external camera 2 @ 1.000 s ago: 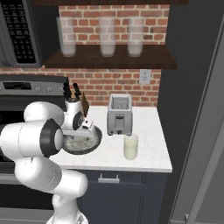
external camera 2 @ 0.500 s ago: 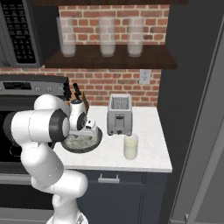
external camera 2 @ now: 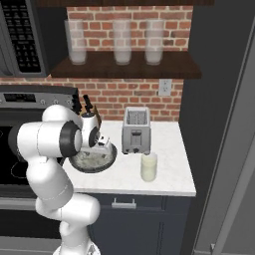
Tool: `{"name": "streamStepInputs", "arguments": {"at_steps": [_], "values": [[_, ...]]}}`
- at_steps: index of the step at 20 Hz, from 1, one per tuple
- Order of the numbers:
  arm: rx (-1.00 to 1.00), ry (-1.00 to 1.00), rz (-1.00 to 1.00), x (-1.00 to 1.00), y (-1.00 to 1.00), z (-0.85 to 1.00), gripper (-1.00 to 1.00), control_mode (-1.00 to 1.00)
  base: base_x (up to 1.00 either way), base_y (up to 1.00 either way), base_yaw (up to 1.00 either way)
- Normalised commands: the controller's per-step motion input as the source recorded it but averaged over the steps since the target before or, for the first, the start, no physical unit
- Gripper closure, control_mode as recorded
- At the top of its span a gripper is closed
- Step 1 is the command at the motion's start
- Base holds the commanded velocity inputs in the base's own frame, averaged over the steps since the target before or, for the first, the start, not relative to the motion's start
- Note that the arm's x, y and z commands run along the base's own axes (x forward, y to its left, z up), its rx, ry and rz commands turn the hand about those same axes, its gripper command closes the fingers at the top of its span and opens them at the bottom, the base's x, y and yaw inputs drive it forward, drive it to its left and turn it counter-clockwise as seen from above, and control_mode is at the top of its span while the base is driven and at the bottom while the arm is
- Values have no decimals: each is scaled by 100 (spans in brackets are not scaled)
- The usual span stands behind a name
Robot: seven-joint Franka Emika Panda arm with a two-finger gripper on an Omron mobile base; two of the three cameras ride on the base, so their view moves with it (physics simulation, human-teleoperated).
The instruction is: Grab a lemon wedge from the fridge and one ice cube from the ice bowl, and put them in the glass of lemonade.
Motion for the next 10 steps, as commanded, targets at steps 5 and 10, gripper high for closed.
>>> {"name": "streamStepInputs", "arguments": {"at_steps": [5,10], "values": [[0,0,0,7,0,-33,100,-100,0,0,0],[0,0,0,2,0,-39,100,-100,0,0,0]]}}
